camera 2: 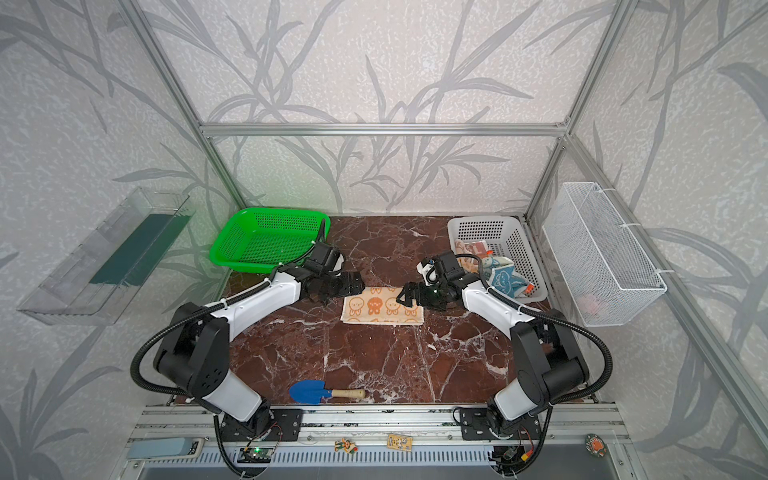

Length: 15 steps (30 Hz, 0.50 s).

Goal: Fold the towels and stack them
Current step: 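Grasp the folded orange towel's two short ends with both grippers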

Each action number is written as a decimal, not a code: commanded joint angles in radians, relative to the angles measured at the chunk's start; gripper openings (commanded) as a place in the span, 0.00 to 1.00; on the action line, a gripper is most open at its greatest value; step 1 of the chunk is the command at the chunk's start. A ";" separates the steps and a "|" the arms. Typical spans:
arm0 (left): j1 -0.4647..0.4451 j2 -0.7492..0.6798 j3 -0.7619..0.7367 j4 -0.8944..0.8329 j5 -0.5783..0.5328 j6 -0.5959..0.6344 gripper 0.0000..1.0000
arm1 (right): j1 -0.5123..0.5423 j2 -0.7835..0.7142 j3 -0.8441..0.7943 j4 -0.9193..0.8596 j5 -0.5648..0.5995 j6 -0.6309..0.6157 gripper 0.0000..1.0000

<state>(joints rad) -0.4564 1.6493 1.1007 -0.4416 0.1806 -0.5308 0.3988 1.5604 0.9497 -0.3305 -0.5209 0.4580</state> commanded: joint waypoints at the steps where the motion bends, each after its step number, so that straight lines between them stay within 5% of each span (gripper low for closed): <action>1: 0.001 0.061 0.022 -0.110 -0.041 0.069 0.99 | -0.005 0.031 0.022 -0.042 0.029 -0.019 0.99; 15: -0.012 0.215 0.033 -0.082 0.081 0.080 0.90 | 0.004 0.180 -0.025 0.037 0.004 -0.015 0.99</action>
<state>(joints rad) -0.4572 1.8252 1.1416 -0.5171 0.2157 -0.4614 0.3958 1.6958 0.9390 -0.3202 -0.5026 0.4408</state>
